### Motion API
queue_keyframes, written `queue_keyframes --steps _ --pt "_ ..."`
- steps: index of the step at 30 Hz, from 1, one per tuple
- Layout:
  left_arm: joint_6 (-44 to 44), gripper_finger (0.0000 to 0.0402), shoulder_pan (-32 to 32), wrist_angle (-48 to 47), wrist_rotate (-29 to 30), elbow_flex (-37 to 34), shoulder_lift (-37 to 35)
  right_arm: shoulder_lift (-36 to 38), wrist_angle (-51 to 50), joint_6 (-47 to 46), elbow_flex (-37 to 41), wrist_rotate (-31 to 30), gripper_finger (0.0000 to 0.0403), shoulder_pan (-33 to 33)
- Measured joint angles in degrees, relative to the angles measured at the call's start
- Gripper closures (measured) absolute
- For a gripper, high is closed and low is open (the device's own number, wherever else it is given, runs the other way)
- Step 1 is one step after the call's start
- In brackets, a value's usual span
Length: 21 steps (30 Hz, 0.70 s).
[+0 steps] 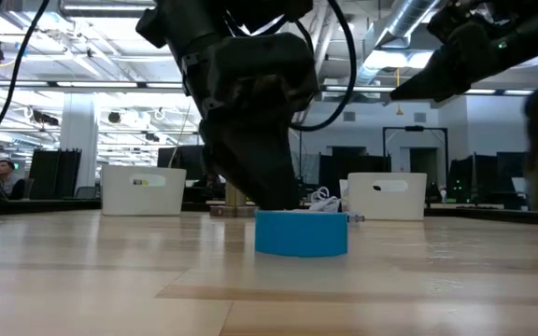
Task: Pick and place Stapler, Stapler remover, tape
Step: Put the light blue tape into the black bin
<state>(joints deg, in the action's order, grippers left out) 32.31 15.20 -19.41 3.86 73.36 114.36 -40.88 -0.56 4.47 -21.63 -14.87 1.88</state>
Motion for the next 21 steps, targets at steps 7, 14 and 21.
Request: queue_keyframes --steps 7,14,21 --pt "-0.32 0.0221 0.43 0.18 -4.37 -0.13 -0.85 0.0 0.79 0.0 0.0 0.0 0.0403 -0.41" --pt "-0.32 0.0221 1.07 0.35 -2.4 -0.13 -0.63 0.0 1.18 -0.02 0.0 0.0 0.0403 -0.42" --pt "-0.34 0.0221 0.97 1.4 -0.84 0.05 1.07 0.0 1.24 -0.54 0.0 0.0 0.0403 -0.42"
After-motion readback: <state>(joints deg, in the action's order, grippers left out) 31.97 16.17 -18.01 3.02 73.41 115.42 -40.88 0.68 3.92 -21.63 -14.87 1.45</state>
